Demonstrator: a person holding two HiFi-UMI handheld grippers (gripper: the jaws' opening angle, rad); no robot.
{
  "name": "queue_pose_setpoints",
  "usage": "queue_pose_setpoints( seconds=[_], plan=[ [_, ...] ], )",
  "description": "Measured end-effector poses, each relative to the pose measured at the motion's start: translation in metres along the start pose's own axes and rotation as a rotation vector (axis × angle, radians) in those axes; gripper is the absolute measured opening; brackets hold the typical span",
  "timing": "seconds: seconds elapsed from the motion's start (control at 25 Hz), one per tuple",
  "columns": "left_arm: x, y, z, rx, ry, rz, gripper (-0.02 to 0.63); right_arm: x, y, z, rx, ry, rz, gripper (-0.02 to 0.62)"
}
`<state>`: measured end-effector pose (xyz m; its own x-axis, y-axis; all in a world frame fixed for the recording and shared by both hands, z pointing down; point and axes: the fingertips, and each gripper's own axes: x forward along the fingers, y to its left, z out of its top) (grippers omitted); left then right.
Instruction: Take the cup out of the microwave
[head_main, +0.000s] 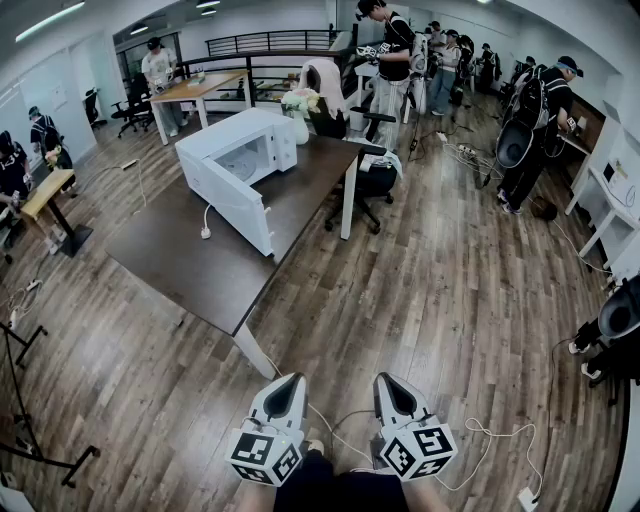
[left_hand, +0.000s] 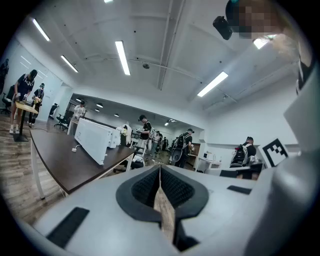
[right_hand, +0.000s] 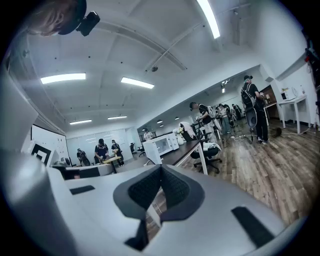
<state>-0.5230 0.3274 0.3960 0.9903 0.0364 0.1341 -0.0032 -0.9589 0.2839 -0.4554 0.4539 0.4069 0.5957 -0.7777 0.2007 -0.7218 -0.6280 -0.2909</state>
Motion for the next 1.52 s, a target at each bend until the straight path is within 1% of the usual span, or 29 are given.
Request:
queue_pose_setpoints(
  seconds=[0.16,0.4,0.68,0.92,1.0,1.16,1.2,1.36,1.52],
  plan=[
    [-0.001,0.003,-0.004,-0.007,0.004,0.001,0.009,0.002,0.002,-0.005,0.019,-0.002,-0.003,-0.006],
    [0.004,0.017,-0.002,-0.021,0.006,0.001,0.009,0.015,0.002,-0.008,0.026,0.019,-0.03,-0.005],
    [0.011,0.037,0.007,-0.017,-0.001,-0.023,0.009,0.035,0.01,-0.006,0.033,0.017,-0.053,-0.005],
    [0.017,0.054,0.009,0.005,0.001,-0.075,0.009,0.055,0.023,-0.01,0.049,-0.01,-0.07,-0.005],
    [0.021,0.061,0.012,0.022,-0.005,-0.075,0.009,0.06,0.025,-0.011,0.05,-0.016,-0.076,-0.005],
    [0.029,0.068,0.021,0.121,-0.006,-0.065,0.01,0.064,0.021,-0.005,0.043,-0.02,-0.103,-0.005],
    [0.032,0.069,0.022,0.132,-0.002,-0.066,0.011,0.065,0.019,-0.004,0.046,-0.018,-0.11,-0.005],
    [0.042,0.074,0.027,0.103,-0.005,-0.07,0.011,0.075,0.013,-0.005,0.063,0.001,-0.125,-0.005],
    [0.056,0.084,0.021,0.1,0.01,-0.06,0.011,0.091,0.007,-0.008,0.076,0.007,-0.118,-0.005]
  ],
)
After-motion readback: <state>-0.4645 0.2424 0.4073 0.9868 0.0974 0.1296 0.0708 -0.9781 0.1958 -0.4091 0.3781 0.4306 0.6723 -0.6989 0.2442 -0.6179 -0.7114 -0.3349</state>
